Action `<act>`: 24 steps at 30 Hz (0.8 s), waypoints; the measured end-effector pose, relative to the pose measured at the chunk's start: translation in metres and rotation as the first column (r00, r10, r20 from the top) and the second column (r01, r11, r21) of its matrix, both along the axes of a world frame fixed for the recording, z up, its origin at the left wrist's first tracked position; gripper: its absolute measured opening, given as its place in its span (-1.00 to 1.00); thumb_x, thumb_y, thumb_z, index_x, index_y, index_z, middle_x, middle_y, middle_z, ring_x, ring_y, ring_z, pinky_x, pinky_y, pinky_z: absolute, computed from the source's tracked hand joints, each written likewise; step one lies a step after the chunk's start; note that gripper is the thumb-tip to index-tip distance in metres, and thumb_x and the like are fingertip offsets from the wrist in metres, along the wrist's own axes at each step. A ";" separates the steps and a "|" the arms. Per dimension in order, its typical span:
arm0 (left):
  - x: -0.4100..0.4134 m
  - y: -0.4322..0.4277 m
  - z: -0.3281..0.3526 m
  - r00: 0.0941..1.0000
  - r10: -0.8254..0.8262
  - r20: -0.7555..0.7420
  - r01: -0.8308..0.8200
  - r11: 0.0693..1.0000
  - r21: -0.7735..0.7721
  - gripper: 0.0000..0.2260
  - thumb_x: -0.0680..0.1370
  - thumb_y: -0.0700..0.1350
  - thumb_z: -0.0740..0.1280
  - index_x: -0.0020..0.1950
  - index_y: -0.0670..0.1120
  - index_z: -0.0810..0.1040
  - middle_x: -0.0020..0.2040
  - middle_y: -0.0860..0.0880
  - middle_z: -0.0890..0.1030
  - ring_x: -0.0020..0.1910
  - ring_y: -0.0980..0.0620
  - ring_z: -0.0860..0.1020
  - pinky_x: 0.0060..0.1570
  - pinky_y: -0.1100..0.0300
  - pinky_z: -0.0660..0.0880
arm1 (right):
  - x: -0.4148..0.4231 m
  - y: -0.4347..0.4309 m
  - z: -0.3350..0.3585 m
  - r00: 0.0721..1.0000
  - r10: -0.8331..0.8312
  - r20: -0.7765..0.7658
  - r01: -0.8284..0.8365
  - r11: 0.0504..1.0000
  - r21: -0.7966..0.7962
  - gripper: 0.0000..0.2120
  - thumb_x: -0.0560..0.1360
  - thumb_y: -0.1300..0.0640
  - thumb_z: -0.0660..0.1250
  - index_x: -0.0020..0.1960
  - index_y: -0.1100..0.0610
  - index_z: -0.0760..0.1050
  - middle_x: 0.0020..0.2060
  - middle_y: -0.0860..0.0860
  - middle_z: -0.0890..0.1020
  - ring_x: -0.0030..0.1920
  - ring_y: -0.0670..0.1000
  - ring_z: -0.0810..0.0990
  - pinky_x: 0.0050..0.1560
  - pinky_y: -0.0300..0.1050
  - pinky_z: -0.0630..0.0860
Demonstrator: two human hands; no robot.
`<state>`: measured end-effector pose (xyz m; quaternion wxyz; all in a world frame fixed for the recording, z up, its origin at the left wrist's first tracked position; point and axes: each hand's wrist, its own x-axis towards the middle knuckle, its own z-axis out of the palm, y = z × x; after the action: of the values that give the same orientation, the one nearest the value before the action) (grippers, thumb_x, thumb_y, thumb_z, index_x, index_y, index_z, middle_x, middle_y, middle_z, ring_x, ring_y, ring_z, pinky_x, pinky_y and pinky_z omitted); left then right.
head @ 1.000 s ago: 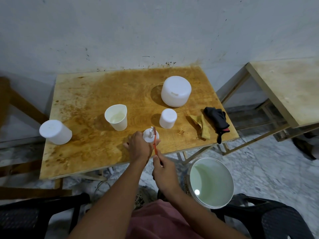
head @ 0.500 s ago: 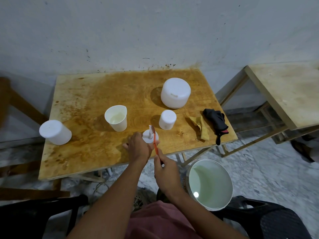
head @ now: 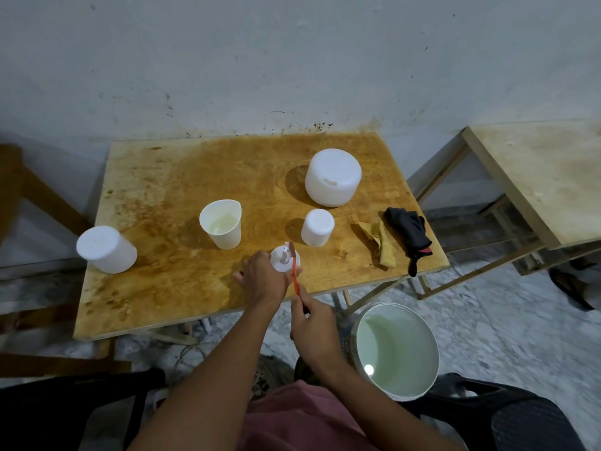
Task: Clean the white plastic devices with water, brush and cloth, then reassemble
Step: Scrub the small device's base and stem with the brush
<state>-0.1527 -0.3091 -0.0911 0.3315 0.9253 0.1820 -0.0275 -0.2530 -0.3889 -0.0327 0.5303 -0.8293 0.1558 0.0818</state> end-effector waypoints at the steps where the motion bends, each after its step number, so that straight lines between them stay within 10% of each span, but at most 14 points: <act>1: 0.000 0.000 0.000 1.000 0.000 -0.002 0.000 1.000 0.003 -0.46 0.26 0.32 0.53 0.01 -0.03 0.52 0.05 -0.01 0.61 0.17 -0.07 0.45 0.02 0.03 0.13 | -0.001 0.001 0.002 1.000 0.005 0.024 -0.005 1.000 0.005 -0.62 0.64 0.15 0.12 0.41 -0.14 0.35 -0.53 -0.06 0.37 -0.45 0.00 0.41 -0.42 -0.03 0.39; 5: 0.001 0.000 0.000 1.000 0.004 -0.003 -0.004 1.000 0.005 -0.45 0.25 0.32 0.53 0.00 -0.03 0.52 0.05 -0.01 0.61 0.18 -0.08 0.45 0.05 0.00 0.17 | 0.001 0.000 0.001 1.000 -0.021 -0.009 0.021 0.998 0.053 -0.72 0.65 0.17 0.12 0.21 0.13 0.58 -0.54 -0.07 0.33 -0.47 0.00 0.36 -0.45 0.04 0.37; 9: 0.000 0.000 0.000 1.000 0.003 0.001 -0.003 1.000 -0.003 -0.46 0.25 0.32 0.53 0.01 -0.02 0.53 0.05 0.00 0.61 0.17 -0.07 0.45 0.01 0.05 0.10 | 0.001 0.001 0.003 0.999 -0.014 0.049 0.013 1.000 0.026 -0.67 0.65 0.15 0.13 0.28 -0.19 0.47 -0.56 -0.08 0.33 -0.48 0.00 0.38 -0.46 -0.03 0.35; 12: 0.000 0.000 0.001 1.000 -0.001 0.002 0.001 1.000 -0.006 -0.46 0.25 0.32 0.54 0.01 -0.02 0.53 0.05 0.00 0.61 0.17 -0.06 0.46 0.03 0.03 0.14 | 0.002 0.000 0.001 0.999 -0.033 -0.006 0.033 0.996 0.081 -0.73 0.65 0.17 0.13 0.09 0.03 0.61 -0.56 -0.09 0.31 -0.48 0.00 0.37 -0.46 0.05 0.38; 16: 0.000 0.001 0.001 1.000 -0.006 -0.006 0.006 1.000 -0.010 -0.45 0.25 0.33 0.53 0.01 -0.02 0.53 0.06 -0.01 0.61 0.17 -0.07 0.45 0.01 0.04 0.11 | 0.001 -0.001 0.003 0.999 -0.016 0.046 0.013 0.998 0.063 -0.65 0.65 0.14 0.14 0.17 -0.30 0.50 -0.55 -0.10 0.33 -0.46 -0.01 0.37 -0.43 -0.08 0.34; 24: 0.001 0.009 0.001 0.996 -0.082 -0.034 0.081 0.996 -0.025 -0.50 0.24 0.29 0.55 0.00 0.04 0.52 0.05 0.08 0.60 0.19 -0.04 0.47 0.12 -0.06 0.20 | 0.017 -0.040 0.019 0.994 0.110 0.004 -0.108 0.984 -0.144 -0.68 0.64 0.11 0.18 0.37 -0.06 0.47 -0.50 -0.09 0.40 -0.51 -0.17 0.34 -0.44 -0.27 0.24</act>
<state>-0.1518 -0.3004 -0.0897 0.3379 0.9273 0.1496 -0.0595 -0.2360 -0.4288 -0.0138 0.4650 -0.8731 0.1125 0.0941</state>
